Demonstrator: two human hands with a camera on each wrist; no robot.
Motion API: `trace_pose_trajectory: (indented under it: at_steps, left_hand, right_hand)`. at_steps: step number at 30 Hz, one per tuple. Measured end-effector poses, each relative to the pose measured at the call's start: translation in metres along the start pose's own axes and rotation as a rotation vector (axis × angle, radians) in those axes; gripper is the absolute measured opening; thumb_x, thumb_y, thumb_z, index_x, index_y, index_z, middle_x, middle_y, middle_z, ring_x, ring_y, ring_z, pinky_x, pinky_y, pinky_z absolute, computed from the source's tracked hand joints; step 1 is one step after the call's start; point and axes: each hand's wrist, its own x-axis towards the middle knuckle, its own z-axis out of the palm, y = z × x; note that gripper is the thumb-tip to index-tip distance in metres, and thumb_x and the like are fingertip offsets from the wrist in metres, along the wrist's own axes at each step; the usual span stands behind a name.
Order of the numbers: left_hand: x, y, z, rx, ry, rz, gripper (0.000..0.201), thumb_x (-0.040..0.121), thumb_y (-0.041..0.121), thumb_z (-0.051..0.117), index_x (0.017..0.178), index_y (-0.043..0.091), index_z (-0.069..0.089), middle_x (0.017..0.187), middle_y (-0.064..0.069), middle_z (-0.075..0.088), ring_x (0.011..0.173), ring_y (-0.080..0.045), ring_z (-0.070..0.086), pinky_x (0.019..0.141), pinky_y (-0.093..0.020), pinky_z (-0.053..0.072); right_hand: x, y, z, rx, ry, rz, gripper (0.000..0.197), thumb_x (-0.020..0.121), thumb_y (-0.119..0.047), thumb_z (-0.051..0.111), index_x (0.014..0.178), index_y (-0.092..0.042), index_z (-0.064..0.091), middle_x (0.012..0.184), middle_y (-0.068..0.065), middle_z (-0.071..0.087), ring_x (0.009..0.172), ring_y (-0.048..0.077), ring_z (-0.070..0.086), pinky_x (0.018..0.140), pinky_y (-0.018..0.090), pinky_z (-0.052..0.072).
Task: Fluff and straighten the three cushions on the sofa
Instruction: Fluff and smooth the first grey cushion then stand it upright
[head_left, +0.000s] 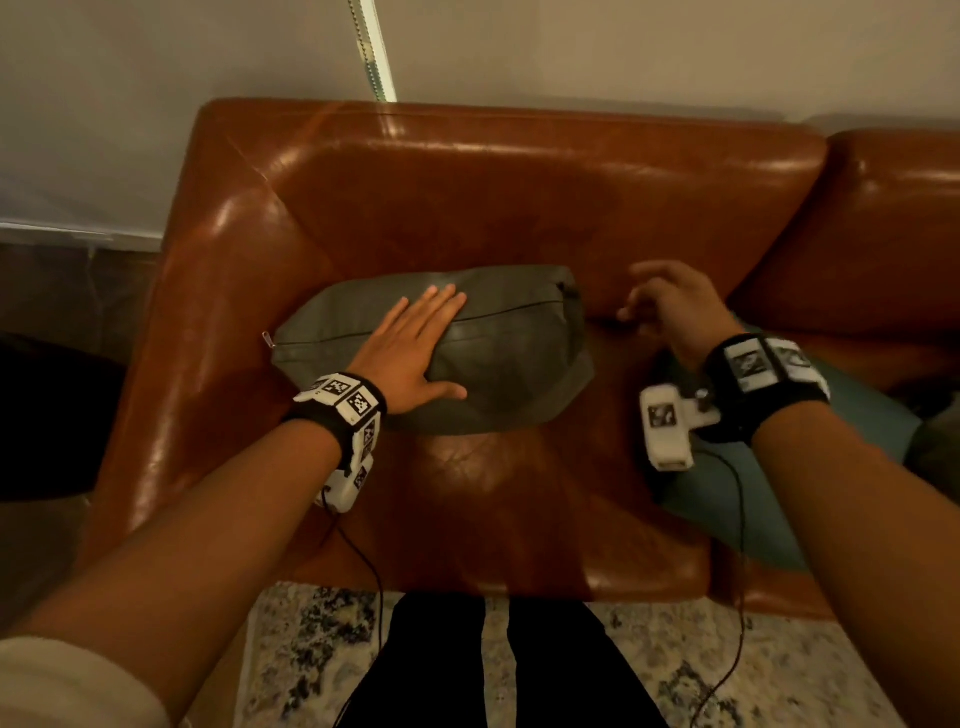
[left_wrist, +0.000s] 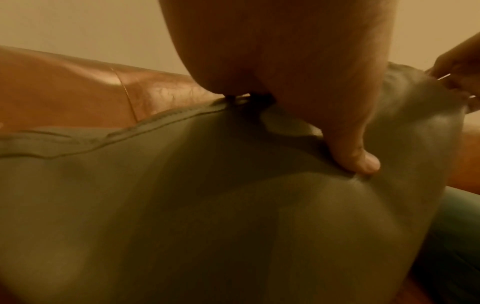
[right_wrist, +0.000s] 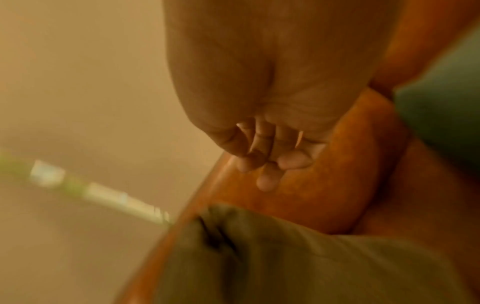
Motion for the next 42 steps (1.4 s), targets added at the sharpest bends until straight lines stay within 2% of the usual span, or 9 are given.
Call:
trace_pose_trajectory:
  at_steps: [5,11,18,24,29,32,36,38,42]
  left_hand:
    - [0.011,0.003,-0.009,-0.001,-0.030,0.000,0.125,0.079,0.075,0.069,0.164,0.026,-0.007,0.174,0.002,-0.005,0.160,-0.017,-0.007,0.129,-0.041,-0.003]
    - [0.016,0.013,-0.006,0.006,-0.044,-0.017,0.126,0.078,0.072,0.073,0.165,0.024,-0.006,0.174,0.000,-0.005,0.160,-0.019,-0.006,0.129,-0.041,-0.004]
    - [0.020,0.013,-0.008,-0.015,-0.002,-0.024,0.128,0.075,0.074,0.074,0.166,0.026,-0.002,0.174,0.000,0.000,0.160,-0.020,-0.002,0.129,-0.041,-0.003]
    - [0.031,0.029,-0.011,0.007,0.034,0.015,0.122,0.078,0.061,0.080,0.165,0.024,0.004,0.174,-0.003,0.007,0.160,-0.025,0.004,0.130,-0.046,0.003]
    - [0.031,0.033,0.000,0.072,0.079,0.126,0.102,0.091,0.051,0.071,0.166,0.022,0.008,0.174,-0.003,0.009,0.160,-0.024,0.010,0.128,-0.041,0.005]
    - [0.027,0.020,0.002,0.109,0.078,0.143,0.100,0.094,0.056,0.065,0.166,0.023,0.005,0.174,-0.002,0.007,0.160,-0.023,0.009,0.128,-0.041,0.008]
    - [0.018,-0.002,-0.003,0.069,0.085,0.133,0.097,0.094,0.059,0.061,0.166,0.026,0.005,0.174,0.001,0.008,0.160,-0.021,0.008,0.129,-0.041,0.008]
    - [0.015,-0.011,-0.006,0.017,0.071,0.122,0.097,0.093,0.061,0.060,0.166,0.028,0.006,0.173,0.004,0.007,0.159,-0.018,0.006,0.129,-0.039,0.005]
    - [0.017,-0.017,-0.008,-0.015,0.033,0.116,0.099,0.091,0.063,0.062,0.166,0.032,0.004,0.173,0.010,0.003,0.157,-0.010,0.001,0.127,-0.034,0.000]
  right_hand:
    - [-0.019,0.028,0.026,-0.272,-0.201,-0.092,0.026,0.103,-0.044,0.059,0.114,-0.024,0.071,0.108,-0.004,0.071,0.102,0.017,0.066,0.084,0.032,0.050]
    - [-0.023,0.030,0.057,-0.328,-0.087,-0.171,0.038,0.105,-0.029,0.059,0.139,-0.013,0.061,0.132,0.007,0.061,0.120,0.022,0.058,0.103,0.035,0.047]
    - [-0.019,0.018,0.039,-0.316,0.017,-0.207,0.020,0.093,-0.023,0.075,0.105,-0.021,0.060,0.097,-0.009,0.060,0.086,0.006,0.057,0.071,0.016,0.043]
    - [-0.011,0.022,0.040,-0.358,-0.056,-0.044,0.045,0.095,-0.031,0.070,0.137,-0.019,0.057,0.132,0.003,0.063,0.124,0.026,0.058,0.108,0.044,0.048]
    - [0.001,0.024,0.016,-0.511,-0.009,-0.082,0.025,0.089,-0.028,0.080,0.105,-0.018,0.064,0.095,-0.008,0.061,0.083,0.007,0.056,0.077,0.025,0.050]
    - [-0.001,0.021,0.015,-0.450,0.006,-0.107,0.042,0.079,-0.031,0.089,0.093,-0.017,0.052,0.086,-0.006,0.055,0.072,0.008,0.050,0.060,0.022,0.038]
    - [-0.001,0.018,0.019,-0.062,-0.142,-0.066,0.027,0.092,-0.042,0.073,0.103,-0.019,0.066,0.100,0.000,0.064,0.089,0.017,0.061,0.077,0.030,0.050]
    - [-0.001,0.015,0.019,0.130,-0.166,-0.028,0.020,0.103,-0.025,0.055,0.108,-0.015,0.071,0.102,0.004,0.064,0.088,0.018,0.059,0.079,0.031,0.050]
    - [0.003,0.012,0.015,-0.132,-0.294,-0.122,0.024,0.104,-0.009,0.057,0.125,-0.009,0.069,0.110,0.002,0.069,0.093,0.009,0.065,0.081,0.022,0.057]
